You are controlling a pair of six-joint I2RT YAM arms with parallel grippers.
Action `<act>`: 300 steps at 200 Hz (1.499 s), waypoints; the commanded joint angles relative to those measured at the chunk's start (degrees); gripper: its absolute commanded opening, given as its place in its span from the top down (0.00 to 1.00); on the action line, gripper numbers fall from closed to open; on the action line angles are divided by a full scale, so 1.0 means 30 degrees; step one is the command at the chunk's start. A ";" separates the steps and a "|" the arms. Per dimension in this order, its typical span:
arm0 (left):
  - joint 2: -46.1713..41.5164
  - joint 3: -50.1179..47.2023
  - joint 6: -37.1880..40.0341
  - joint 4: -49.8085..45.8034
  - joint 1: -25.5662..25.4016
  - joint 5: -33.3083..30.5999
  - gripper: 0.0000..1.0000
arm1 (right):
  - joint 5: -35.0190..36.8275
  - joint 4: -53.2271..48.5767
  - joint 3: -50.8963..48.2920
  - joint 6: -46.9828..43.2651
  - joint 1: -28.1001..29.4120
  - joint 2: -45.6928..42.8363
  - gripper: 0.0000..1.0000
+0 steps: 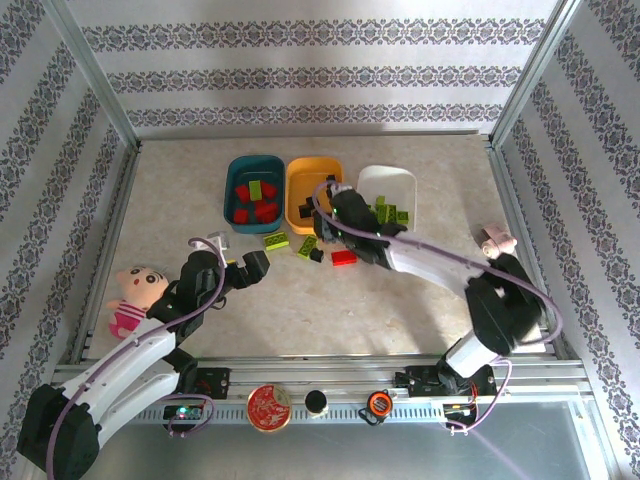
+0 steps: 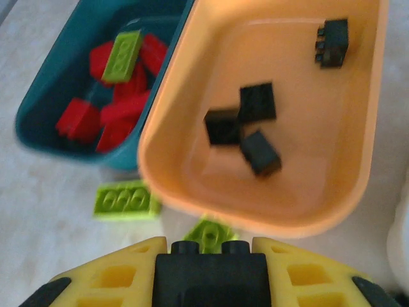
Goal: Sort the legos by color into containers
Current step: Pick up the lego from the center of the table, then place the lego in the container, then pick up the lego from the center of the table.
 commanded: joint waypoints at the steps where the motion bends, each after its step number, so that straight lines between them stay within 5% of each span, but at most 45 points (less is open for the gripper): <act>1: -0.0521 -0.0328 -0.0332 -0.0020 -0.0140 0.0202 0.00 | -0.0061 -0.0487 0.2057 -0.0888 -0.1054 0.2642 0.69; 26: -0.1097 -0.0640 -0.0477 -0.0357 -0.0160 0.0109 0.00 | -0.0165 -0.1163 0.4528 -0.1204 -0.1586 0.4847 0.63; 42: -0.1368 -0.0759 -0.0477 -0.0540 -0.0164 0.0109 0.00 | -0.0123 -0.1754 0.5737 -0.1257 -0.1773 0.5619 0.48; 60: -0.1411 -0.0716 -0.0398 -0.0633 -0.0139 0.0153 0.00 | -0.0066 -0.1973 0.5858 -0.1420 -0.1811 0.5341 0.36; 88: -0.1324 -0.0603 -0.0343 -0.0432 -0.0155 0.0236 0.00 | 0.0317 -0.1904 0.4194 -0.1456 -0.1661 0.3302 0.31; 173: -0.0231 -0.0665 -0.0507 0.0654 -0.0158 0.0658 0.00 | 0.1897 -0.1241 -0.4545 0.0603 -0.0679 -0.3001 0.29; 245: -0.0257 -0.0715 -0.0565 0.0768 -0.0163 0.0690 0.00 | 0.2138 -0.0532 -0.6714 0.2602 -0.2169 -0.2748 0.30; 300: -0.0457 -0.0841 -0.0561 0.0627 -0.0151 0.0613 0.00 | 0.2978 0.0437 -0.7809 0.3556 -0.2826 -0.2841 0.39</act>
